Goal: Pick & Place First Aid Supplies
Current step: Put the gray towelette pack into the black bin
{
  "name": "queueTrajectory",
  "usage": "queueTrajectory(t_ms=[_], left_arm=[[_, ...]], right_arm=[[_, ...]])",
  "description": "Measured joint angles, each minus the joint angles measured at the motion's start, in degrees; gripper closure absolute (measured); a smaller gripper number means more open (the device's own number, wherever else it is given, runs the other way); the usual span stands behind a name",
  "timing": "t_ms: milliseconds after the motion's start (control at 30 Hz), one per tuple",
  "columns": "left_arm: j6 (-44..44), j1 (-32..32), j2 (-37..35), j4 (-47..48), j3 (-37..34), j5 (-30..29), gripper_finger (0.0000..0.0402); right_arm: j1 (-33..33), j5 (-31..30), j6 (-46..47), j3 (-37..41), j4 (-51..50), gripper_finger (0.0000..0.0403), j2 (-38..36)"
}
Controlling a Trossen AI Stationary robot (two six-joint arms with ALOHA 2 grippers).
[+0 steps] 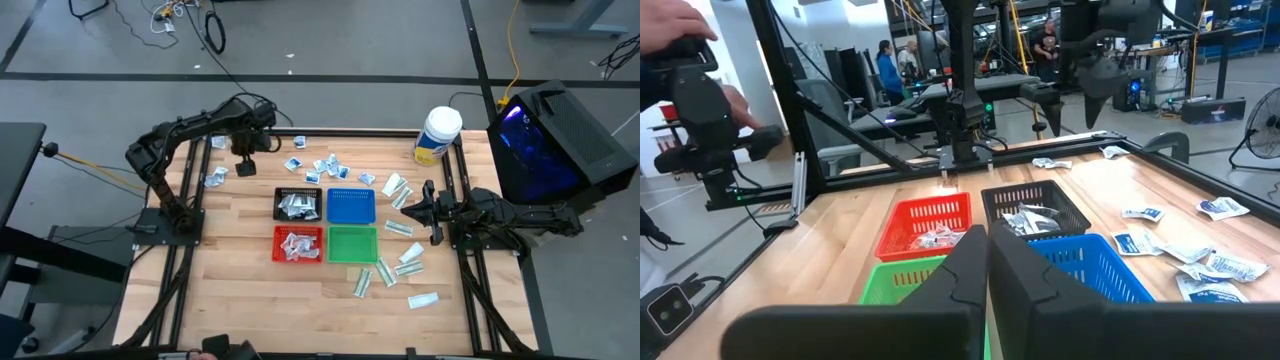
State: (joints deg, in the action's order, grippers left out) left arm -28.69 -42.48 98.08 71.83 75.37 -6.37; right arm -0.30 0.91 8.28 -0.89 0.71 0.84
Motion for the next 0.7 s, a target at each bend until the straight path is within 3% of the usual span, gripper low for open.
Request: queueTrajectory(t_ms=[367, 700], left_arm=[[7.5, 0.7, -4.4, -1.5, -0.5, 0.2, 0.0076], [21.0, 1.7, -16.1, -7.3, -14.1, -1.9, 0.0076]], right_arm=[[0.0, 0.0, 0.0, 0.0, 0.0, 0.0385, 0.0], [0.0, 0.0, 0.0, 0.0, 0.0, 0.0385, 0.0]])
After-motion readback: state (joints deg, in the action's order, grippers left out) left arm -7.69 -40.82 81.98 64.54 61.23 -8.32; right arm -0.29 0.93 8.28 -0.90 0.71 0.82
